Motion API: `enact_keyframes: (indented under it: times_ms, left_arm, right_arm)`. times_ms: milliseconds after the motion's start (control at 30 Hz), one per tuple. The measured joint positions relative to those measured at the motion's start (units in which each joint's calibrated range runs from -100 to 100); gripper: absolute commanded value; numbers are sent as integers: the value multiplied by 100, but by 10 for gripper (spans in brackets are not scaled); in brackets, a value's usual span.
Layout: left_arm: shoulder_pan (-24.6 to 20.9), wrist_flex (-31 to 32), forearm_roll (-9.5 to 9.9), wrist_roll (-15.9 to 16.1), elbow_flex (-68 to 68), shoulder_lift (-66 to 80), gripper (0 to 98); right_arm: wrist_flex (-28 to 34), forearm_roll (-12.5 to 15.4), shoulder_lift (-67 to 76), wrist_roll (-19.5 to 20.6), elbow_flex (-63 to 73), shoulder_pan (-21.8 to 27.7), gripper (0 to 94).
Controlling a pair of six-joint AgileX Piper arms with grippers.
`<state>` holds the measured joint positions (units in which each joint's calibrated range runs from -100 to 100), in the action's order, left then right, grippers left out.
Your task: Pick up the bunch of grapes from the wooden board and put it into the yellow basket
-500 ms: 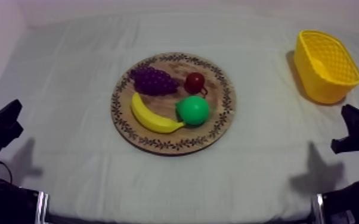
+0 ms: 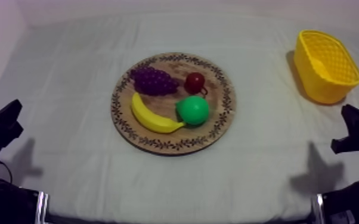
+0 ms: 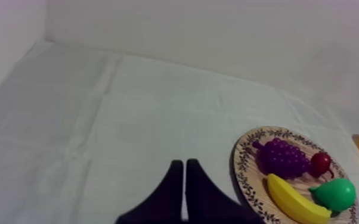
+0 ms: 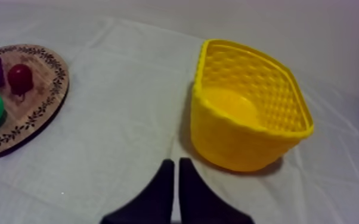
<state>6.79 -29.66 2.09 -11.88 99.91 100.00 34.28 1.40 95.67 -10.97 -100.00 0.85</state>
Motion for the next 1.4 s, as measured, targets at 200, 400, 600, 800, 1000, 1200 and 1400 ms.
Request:
enact_keyframes:
  times_ms: [200,400,600,800,1000,1200,1400]
  left_arm:
    - [0,0,0,0,0,0,1]
    - [0,0,0,0,0,0,1]
    - [0,0,0,0,0,0,1]
    - [0,0,0,0,0,0,1]
    - [0,0,0,0,0,0,1]
    - [0,0,0,-2,0,0,1]
    - [0,0,0,-3,0,0,1]
  right_arm:
    - [0,0,0,3,0,0,7]
    - [0,0,0,9,0,0,7]
    - [0,0,0,12,0,0,7]
    - [0,0,0,1,0,0,9]
    - [0,0,0,29,0,8,8]
    - [0,0,0,148,0,18,7]
    - [16,48,-57,-13,13,-45,6]
